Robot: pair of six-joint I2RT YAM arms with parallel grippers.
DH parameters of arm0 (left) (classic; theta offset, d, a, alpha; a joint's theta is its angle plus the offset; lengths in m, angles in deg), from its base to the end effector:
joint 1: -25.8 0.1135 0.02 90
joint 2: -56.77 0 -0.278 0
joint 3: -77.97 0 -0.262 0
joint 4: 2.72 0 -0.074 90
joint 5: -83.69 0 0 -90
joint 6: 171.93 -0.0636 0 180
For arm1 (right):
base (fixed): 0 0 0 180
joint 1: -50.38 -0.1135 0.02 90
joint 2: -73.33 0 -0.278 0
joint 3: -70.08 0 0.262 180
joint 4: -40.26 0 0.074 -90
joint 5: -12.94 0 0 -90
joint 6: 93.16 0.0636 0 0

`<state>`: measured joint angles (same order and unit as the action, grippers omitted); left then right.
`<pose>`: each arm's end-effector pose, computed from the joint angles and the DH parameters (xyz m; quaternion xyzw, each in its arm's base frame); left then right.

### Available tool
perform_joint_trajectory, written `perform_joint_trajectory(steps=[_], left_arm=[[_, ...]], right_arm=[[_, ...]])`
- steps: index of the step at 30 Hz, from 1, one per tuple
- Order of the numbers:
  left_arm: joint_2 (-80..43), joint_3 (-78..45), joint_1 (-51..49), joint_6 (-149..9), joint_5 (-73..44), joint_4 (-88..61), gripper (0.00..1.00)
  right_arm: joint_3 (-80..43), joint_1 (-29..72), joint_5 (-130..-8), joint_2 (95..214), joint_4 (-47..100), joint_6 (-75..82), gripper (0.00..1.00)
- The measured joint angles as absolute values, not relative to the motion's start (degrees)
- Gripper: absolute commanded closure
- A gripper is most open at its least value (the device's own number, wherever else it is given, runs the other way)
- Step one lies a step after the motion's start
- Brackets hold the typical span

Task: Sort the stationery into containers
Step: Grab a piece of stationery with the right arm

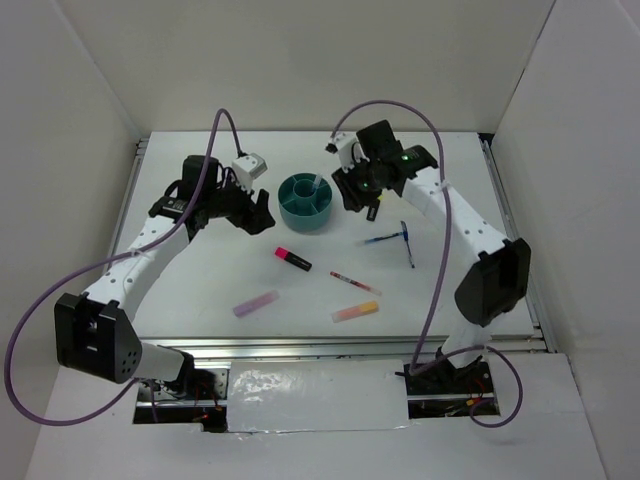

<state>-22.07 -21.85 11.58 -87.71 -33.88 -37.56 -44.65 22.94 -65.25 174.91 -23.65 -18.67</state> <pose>0.3193 -0.1113 0.3204 0.2596 0.8229 -0.2432 0.4430 0.3642 0.2038 0.3399 -0.3752 0.8593 0.1311 0.3221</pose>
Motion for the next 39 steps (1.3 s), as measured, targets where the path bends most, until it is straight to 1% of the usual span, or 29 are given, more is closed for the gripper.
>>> perform_joint_trajectory(steps=[6, 10, 14, 20, 27, 34, 39], left_arm=[[-21.40, -23.78, 11.54, -87.55, -34.60, -36.34, 0.14], [-19.84, -25.37, 10.49, -87.79, -34.84, -35.40, 0.14], [-18.64, -26.44, 8.67, -87.99, -35.19, -34.50, 0.14], [-18.56, -26.55, 6.90, -87.99, -35.39, -33.85, 0.12], [-18.29, -26.68, 6.53, -88.17, -35.54, -33.74, 0.11], [-18.01, -26.71, 6.53, -88.23, -35.54, -33.74, 0.10], [-17.96, -26.88, 6.51, -89.17, -35.52, -33.74, 0.10]], right_arm=[[-23.27, 22.50, -64.22, 162.32, -23.63, -20.53, 0.62], [-12.28, 23.33, -64.81, 160.53, -23.41, -20.61, 0.64], [-6.49, 23.20, -67.59, 160.44, -21.38, -20.61, 0.64], [-5.28, 19.84, -70.21, 161.95, -16.42, -20.13, 0.64], [-6.18, 14.59, -70.87, 169.49, -12.81, -19.06, 0.63], [-8.19, 12.12, -71.87, 174.54, -11.50, -18.76, 0.62], [-9.28, 10.83, -73.05, 177.45, -10.47, -18.45, 0.65]])
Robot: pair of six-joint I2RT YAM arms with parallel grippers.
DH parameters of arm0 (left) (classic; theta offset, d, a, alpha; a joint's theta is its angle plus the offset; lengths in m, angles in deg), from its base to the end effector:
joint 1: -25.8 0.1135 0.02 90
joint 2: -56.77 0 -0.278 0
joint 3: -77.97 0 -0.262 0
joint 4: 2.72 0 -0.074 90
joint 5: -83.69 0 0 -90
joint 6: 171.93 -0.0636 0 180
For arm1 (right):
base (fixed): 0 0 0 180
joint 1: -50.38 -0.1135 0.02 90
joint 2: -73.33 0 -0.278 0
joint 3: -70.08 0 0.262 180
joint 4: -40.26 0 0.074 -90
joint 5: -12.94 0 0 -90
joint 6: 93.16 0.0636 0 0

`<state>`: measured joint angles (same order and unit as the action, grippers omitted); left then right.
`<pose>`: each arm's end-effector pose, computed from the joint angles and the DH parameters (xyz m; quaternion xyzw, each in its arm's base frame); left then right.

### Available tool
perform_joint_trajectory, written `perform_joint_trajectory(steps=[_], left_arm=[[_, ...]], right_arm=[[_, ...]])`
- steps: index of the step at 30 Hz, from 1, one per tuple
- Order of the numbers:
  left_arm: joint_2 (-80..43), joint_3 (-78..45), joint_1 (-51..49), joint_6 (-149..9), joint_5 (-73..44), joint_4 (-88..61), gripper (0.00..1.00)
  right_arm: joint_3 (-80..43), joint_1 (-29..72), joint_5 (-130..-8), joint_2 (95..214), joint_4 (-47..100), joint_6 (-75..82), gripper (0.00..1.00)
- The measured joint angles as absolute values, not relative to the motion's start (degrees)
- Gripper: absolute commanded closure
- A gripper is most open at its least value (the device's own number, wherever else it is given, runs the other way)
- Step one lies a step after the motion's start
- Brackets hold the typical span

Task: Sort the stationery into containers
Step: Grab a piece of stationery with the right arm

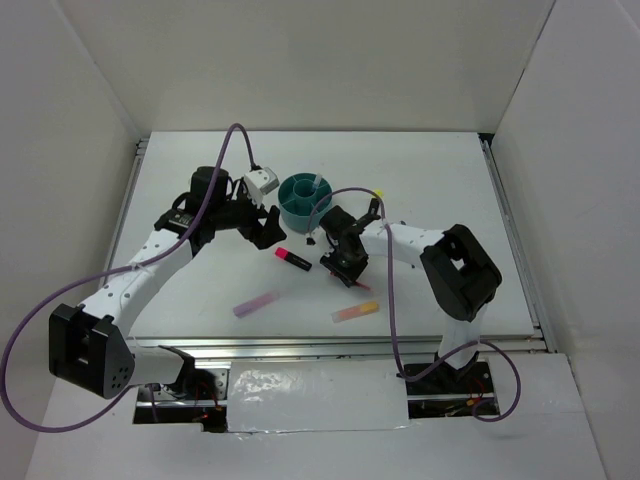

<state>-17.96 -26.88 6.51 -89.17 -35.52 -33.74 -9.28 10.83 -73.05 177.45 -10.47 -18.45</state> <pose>0.2920 -0.1351 0.3177 0.3145 0.7895 -0.2681 0.4538 0.2749 0.2328 0.1403 -0.4605 0.8780 0.0605 0.1161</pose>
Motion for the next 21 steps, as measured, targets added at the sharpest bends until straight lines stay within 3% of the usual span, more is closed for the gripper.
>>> perform_joint_trajectory(steps=[1, 5, 14, 21], left_arm=[[-17.92, -26.97, 6.51, -89.37, -35.54, -33.74, 0.11], [-17.48, -26.99, 6.46, -91.07, -35.83, -34.46, 0.13], [-10.73, -26.75, -0.09, -107.09, -38.10, -41.54, 0.19], [-7.15, -27.16, -13.77, -124.71, -32.24, -42.46, 0.19]], right_arm=[[-9.68, 10.55, -73.58, 178.06, -10.45, -18.32, 0.67], [-11.34, 9.96, -74.89, 179.26, -10.25, -17.58, 1.00], [-13.98, 10.70, -67.76, 175.98, -13.71, -8.37, 1.00], [-18.81, 22.04, -55.43, 172.97, -17.29, -0.55, 1.00]])
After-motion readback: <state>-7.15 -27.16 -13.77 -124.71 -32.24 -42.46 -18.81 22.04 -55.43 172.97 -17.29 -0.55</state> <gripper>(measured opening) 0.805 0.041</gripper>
